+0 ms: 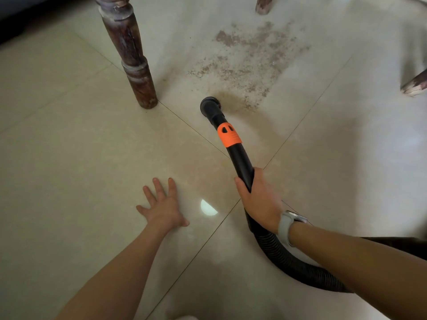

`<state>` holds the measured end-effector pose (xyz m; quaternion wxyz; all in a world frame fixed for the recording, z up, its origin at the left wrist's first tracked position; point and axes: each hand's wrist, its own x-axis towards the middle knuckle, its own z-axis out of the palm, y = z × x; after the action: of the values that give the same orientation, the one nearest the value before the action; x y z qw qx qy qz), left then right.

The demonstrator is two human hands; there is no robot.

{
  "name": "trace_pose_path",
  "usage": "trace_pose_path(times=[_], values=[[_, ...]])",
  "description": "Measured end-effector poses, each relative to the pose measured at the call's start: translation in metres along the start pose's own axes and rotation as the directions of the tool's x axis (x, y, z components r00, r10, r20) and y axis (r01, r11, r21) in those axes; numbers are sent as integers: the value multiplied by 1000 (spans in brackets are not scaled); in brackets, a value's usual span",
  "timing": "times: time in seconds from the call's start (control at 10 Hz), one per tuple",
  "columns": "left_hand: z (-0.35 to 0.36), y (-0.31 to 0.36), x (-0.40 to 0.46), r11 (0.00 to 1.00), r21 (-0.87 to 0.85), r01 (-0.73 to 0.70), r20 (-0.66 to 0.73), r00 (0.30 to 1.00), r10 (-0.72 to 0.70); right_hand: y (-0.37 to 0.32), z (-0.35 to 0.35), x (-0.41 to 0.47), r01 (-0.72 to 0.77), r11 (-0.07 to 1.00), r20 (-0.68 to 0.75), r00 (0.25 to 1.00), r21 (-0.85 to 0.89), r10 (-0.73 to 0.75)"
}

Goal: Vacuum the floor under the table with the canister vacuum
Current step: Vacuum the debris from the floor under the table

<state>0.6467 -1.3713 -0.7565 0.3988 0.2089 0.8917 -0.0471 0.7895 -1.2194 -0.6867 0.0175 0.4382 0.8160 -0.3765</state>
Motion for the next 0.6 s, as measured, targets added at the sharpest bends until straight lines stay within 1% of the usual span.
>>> trace_pose_path(times=[0.1, 0.2, 0.3, 0.4, 0.5, 0.6], values=[[0, 0, 0, 1000, 4, 6, -4, 1000, -6, 10, -5, -9, -17, 1000, -34, 999, -23, 16], [0, 1, 0, 1000, 4, 8, 3, 1000, -8, 23, -13, -16, -56, 998, -98, 993, 39, 60], [-1, 1, 0, 1000, 1, 9, 4, 1000, -9, 30, -19, -17, -80, 995, -134, 987, 60, 88], [-1, 2, 0, 1000, 3, 17, 4, 1000, -17, 33, -23, -21, -80, 992, -92, 992, 101, 90], [-1, 5, -1, 999, 10, 32, 2, 999, -32, 30, -20, -24, -40, 996, -34, 999, 79, 43], [-2, 10, 0, 998, 15, 57, -3, 998, -57, 27, -21, -24, -28, 998, -24, 999, 62, 30]])
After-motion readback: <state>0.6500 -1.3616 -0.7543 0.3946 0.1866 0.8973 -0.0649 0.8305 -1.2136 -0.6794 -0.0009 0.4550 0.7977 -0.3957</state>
